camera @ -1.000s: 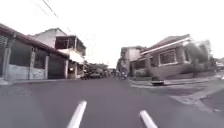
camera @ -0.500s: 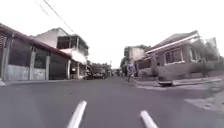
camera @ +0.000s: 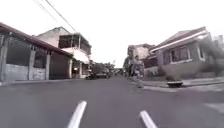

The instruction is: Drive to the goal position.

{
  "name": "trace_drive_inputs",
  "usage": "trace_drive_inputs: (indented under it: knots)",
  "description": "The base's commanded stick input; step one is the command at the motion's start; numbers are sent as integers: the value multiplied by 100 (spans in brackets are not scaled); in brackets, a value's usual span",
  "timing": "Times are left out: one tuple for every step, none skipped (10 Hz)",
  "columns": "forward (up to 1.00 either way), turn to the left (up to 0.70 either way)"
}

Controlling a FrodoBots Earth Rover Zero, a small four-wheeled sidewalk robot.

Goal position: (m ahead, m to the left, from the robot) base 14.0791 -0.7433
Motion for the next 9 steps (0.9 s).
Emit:
trace_drive_inputs:
  knots:
    - [100, 0]
    - [100, 0]
    - [100, 0]
    - [100, 0]
    - [100, 0]
    - [100, 0]
    - [100, -13]
    - [100, -37]
    - [100, -40]
